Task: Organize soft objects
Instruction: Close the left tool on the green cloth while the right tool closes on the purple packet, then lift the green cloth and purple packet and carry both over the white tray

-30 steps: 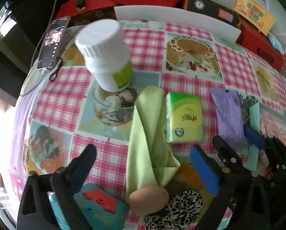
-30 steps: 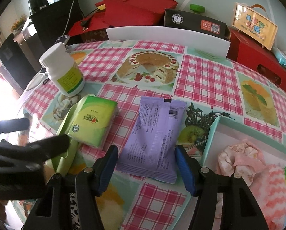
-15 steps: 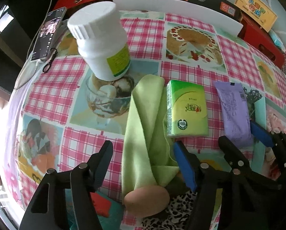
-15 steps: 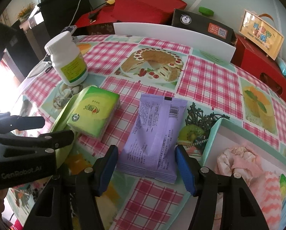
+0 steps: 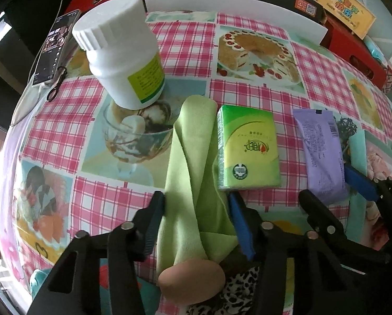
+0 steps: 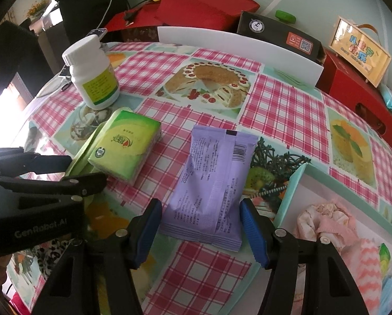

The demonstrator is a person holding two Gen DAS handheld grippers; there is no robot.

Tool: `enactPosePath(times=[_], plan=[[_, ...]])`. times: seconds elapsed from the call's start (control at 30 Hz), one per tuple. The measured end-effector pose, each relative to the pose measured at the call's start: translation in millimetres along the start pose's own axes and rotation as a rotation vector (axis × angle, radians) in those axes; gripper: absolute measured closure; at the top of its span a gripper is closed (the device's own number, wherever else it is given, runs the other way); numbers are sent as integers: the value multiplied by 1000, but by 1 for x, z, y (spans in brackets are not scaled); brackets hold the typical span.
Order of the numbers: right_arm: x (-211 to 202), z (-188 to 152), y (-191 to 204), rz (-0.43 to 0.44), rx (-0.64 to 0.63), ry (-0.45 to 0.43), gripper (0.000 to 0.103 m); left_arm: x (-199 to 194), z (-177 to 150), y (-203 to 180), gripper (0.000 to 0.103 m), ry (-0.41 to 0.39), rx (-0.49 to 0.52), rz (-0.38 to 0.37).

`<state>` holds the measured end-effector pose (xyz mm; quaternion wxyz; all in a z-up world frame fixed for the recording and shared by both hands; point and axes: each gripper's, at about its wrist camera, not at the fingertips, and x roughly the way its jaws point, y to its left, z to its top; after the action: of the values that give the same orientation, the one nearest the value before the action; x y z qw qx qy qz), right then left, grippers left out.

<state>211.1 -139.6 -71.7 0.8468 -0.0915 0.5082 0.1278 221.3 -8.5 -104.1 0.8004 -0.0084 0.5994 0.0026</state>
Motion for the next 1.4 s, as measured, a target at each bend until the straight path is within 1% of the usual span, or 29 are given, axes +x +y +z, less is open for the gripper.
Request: enactPosePath(times=[0.03,0.07,0.1,0.13,0.2,0.3,0.43,0.53,0.63,0.83,1.13,1.4], plan=[[0,0,0,-1,0,0,38,0,0,0,62,-5,1,-4],[0,0,0,-1,-1,0,38,-2,2,0,68,-9,3,-10],[0,0,0,-2,-2,0,38,-2,2,-2,73,-12,5,-16],[0,0,1,-3,-3,1,38,-2,3,-3,75,-15,5,-19],[1,0,1,-3,-6,2,38,-3,4,-2,88,-21,-8,-26],[1,0,1,0,-1,-2,39,-7,3,6,92,-27,-37,-51],[0,0,0,8,4,-9,40,-9,5,14,93,-38,-63,-73],[-2,1,-3,22,29,-20,43,-15,5,20,94,-59,-76,-85],[-4,1,-7,41,56,-31,43,-24,7,25,94,-83,-88,-91],[-9,2,-7,34,59,-50,43,-40,8,29,95,-119,-108,-101],[-35,7,-13,30,84,-122,43,-84,4,33,95,-227,-115,-150],[-67,10,-15,16,93,-203,43,-120,1,33,95,-331,-112,-171]])
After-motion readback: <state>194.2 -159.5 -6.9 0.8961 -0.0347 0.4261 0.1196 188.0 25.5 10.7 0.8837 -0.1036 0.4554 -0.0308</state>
